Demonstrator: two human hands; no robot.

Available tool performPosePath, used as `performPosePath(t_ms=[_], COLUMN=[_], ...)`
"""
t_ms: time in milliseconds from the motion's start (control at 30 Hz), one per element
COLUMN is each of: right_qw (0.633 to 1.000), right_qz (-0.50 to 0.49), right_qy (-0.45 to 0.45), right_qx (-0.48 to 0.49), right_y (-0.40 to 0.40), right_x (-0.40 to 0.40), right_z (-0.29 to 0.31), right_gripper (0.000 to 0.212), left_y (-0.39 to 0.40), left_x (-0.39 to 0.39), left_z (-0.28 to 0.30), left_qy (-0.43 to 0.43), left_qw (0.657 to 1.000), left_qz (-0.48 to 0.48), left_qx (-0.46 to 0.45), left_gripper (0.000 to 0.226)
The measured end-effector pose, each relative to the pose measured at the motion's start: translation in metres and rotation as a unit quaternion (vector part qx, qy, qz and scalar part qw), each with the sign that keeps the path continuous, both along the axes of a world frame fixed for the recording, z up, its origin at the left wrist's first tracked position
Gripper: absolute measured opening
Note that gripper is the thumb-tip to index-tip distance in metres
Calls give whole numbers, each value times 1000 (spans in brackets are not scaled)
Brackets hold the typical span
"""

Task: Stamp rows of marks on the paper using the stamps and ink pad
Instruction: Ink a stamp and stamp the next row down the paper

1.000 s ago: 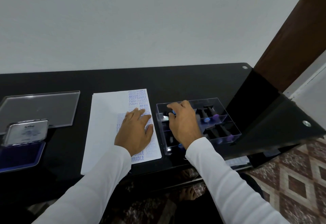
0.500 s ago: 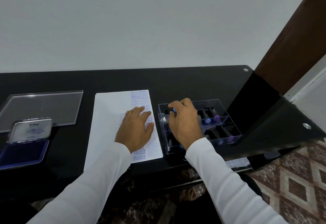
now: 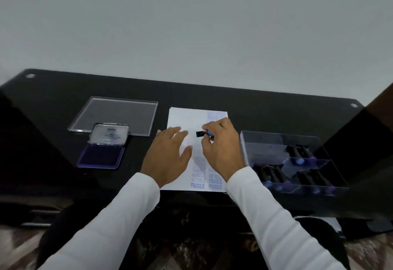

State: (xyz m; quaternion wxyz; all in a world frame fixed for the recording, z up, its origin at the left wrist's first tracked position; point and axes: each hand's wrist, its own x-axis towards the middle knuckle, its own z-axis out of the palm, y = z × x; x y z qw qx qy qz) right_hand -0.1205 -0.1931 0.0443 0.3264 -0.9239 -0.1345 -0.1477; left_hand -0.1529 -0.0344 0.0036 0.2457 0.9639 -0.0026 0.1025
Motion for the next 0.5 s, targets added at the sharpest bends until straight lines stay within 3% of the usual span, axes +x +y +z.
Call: performPosePath(t_ms=[500], right_qw=[987], right_qz=[156], right_qy=[19], right_qx=[-18], right_y=[140], right_x=[-28], right_z=[-8], right_gripper=[23], left_y=[140], left_x=[-64], left_z=[-7], left_qy=[-17], left_qw=[990], left_qz=[140], left_qx=[19], left_gripper=[49])
